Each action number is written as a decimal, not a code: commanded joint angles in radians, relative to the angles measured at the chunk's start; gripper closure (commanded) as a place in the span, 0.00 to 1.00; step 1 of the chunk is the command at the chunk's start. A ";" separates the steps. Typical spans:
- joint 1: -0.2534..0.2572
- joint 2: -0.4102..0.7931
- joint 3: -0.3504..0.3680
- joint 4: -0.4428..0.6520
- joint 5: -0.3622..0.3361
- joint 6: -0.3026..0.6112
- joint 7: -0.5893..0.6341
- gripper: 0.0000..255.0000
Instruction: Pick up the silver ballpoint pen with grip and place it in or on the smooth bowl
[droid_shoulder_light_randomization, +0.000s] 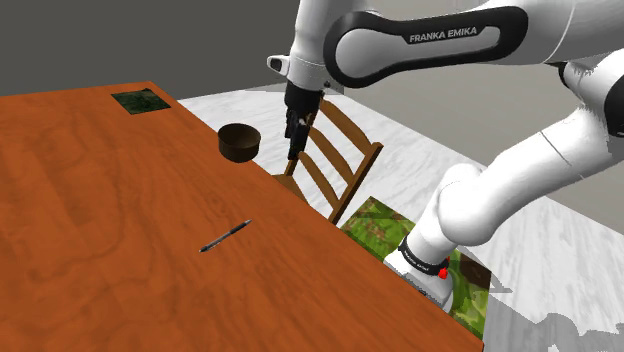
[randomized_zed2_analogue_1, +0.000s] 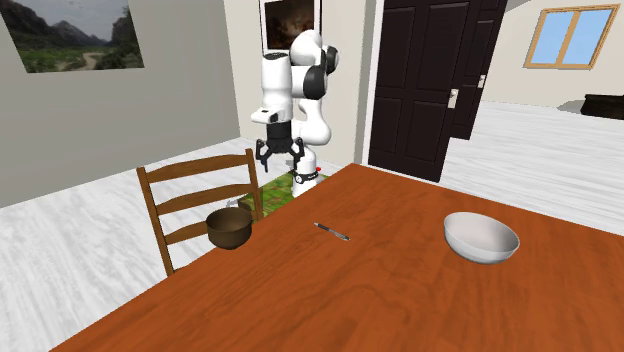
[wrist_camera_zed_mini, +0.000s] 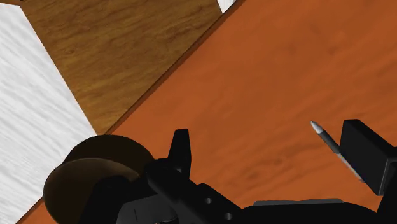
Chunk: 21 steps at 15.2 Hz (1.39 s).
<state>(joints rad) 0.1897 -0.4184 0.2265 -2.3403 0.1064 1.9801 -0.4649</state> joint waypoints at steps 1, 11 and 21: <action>0.023 0.062 0.027 0.021 -0.010 0.044 -0.029 0.00; 0.121 0.314 0.154 0.093 -0.109 0.222 -0.148 0.00; 0.175 0.477 0.212 0.110 -0.225 0.351 -0.170 0.00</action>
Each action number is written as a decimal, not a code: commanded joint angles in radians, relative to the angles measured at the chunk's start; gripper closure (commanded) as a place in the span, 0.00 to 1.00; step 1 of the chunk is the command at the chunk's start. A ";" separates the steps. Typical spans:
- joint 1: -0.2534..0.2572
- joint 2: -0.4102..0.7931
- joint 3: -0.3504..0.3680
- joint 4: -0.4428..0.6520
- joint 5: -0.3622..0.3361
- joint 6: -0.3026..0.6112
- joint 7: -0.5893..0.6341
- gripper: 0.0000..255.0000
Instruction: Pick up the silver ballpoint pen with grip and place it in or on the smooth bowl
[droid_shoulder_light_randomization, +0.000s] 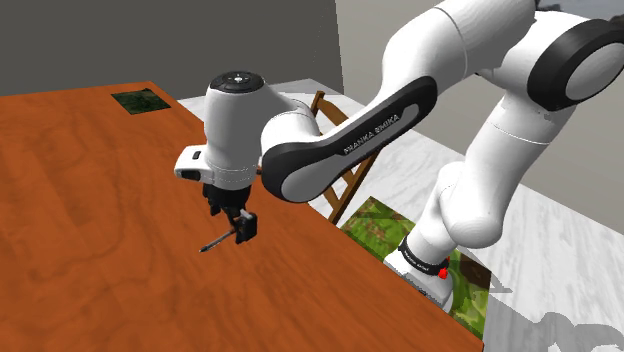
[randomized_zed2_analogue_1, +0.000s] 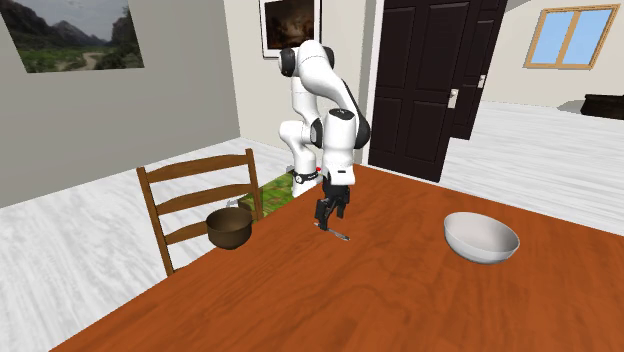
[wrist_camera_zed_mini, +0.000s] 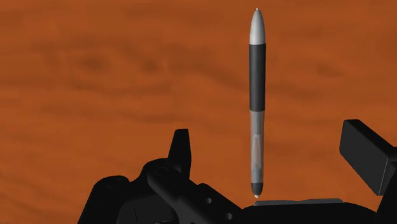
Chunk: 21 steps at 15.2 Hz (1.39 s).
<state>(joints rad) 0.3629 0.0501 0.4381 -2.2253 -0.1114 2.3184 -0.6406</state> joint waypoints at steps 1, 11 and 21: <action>0.002 0.019 0.000 -0.009 -0.014 0.025 0.011 0.00; 0.003 0.044 -0.003 -0.018 -0.033 0.056 0.024 0.00; 0.002 0.044 -0.003 -0.018 -0.033 0.056 0.024 1.00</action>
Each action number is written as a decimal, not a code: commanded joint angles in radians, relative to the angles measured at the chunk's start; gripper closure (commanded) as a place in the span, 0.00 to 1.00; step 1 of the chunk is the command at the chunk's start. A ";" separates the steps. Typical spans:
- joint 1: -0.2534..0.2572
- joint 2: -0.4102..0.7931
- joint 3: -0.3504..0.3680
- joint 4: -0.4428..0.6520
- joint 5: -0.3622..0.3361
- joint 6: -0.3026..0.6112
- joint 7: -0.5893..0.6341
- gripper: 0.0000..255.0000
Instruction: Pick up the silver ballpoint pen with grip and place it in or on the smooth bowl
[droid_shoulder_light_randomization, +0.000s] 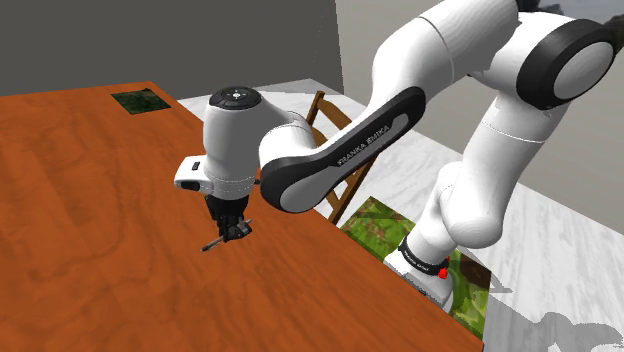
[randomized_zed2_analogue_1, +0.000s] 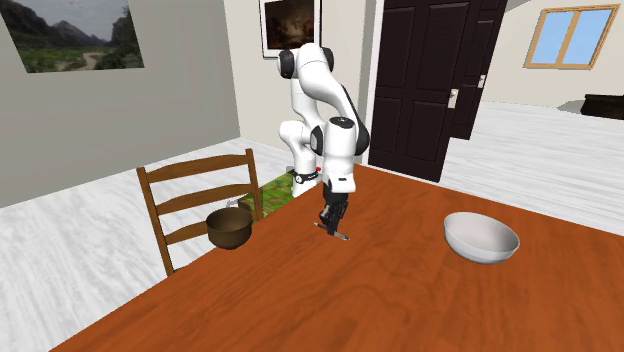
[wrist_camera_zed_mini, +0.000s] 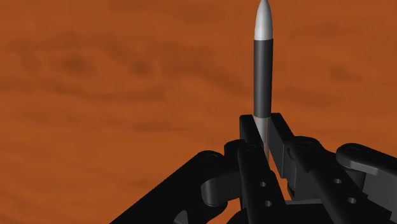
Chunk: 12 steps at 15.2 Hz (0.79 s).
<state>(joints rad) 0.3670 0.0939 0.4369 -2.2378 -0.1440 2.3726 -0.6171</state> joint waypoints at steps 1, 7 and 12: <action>-0.003 -0.009 -0.001 -0.001 0.007 -0.010 -0.005 1.00; -0.006 -0.061 0.003 0.029 0.045 -0.085 -0.035 1.00; -0.007 -0.098 0.003 0.061 0.070 -0.150 -0.056 1.00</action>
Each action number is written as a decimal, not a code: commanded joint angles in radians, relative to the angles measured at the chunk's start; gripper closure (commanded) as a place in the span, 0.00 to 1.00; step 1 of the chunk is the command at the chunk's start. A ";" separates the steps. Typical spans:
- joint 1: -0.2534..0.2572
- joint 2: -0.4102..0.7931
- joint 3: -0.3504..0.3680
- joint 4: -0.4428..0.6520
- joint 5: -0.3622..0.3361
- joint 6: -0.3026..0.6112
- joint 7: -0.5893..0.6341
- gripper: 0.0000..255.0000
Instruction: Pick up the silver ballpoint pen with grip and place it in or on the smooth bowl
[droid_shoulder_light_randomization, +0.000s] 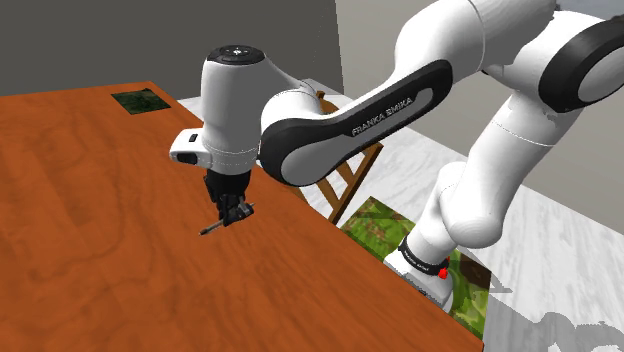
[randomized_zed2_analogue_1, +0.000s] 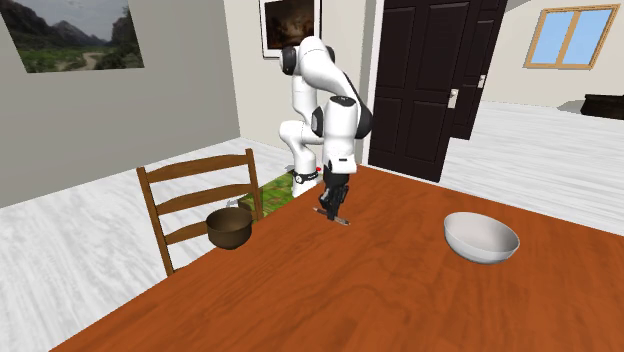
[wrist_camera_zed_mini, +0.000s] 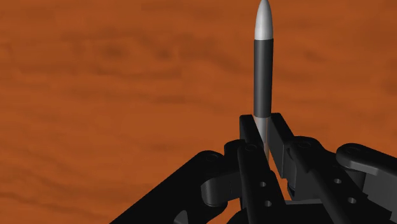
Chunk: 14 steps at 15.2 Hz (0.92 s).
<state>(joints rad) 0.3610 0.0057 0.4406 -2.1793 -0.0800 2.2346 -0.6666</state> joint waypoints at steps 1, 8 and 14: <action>-0.001 -0.017 -0.001 0.010 0.011 -0.025 -0.010 1.00; -0.002 -0.058 -0.004 0.064 0.035 -0.116 -0.031 1.00; -0.003 -0.084 -0.007 0.120 0.050 -0.194 -0.045 1.00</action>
<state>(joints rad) 0.3586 -0.0726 0.4345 -2.0699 -0.0336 2.0559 -0.7082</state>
